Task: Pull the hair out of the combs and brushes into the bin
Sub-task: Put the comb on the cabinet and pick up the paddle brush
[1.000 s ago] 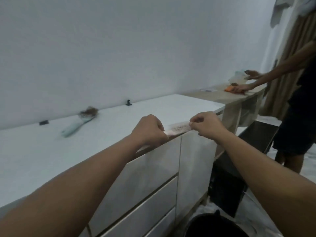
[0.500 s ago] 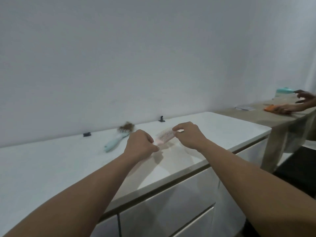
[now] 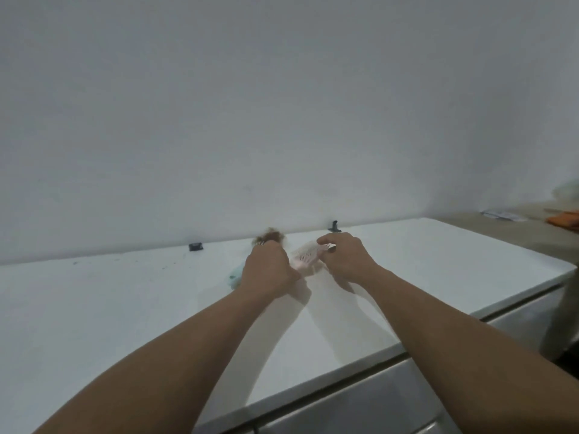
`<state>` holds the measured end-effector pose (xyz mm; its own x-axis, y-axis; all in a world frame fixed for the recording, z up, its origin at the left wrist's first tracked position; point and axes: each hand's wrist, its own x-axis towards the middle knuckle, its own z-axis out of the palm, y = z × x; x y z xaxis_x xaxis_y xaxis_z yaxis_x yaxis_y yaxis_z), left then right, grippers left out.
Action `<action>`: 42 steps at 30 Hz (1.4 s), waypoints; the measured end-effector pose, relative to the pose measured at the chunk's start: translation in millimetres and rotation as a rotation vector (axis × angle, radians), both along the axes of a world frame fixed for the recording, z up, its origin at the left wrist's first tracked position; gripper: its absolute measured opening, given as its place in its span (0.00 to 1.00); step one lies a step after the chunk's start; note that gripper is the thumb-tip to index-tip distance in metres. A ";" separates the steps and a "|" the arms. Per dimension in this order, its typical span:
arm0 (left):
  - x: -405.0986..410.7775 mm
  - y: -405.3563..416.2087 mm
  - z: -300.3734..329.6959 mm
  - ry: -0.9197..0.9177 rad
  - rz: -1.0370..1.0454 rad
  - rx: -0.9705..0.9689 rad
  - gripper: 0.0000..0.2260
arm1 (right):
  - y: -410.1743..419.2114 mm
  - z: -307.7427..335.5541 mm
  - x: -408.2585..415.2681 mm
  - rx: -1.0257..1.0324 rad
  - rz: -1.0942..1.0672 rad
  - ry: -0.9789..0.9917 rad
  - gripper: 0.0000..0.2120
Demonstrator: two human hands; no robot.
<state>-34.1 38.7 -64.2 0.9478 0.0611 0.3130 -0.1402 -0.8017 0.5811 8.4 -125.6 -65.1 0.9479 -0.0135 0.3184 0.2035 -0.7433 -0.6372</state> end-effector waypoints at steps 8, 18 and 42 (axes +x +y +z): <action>-0.3 1.7 -7.6 0.013 -0.011 0.093 0.13 | 8.9 -10.4 12.3 -0.042 0.031 0.030 0.17; 6.9 30.4 6.3 -0.061 0.024 -0.035 0.10 | 31.8 4.6 20.8 -0.095 -0.040 -0.009 0.15; 39.7 63.6 2.9 0.133 0.072 -0.356 0.03 | 82.9 25.8 47.7 -0.332 0.262 -0.064 0.15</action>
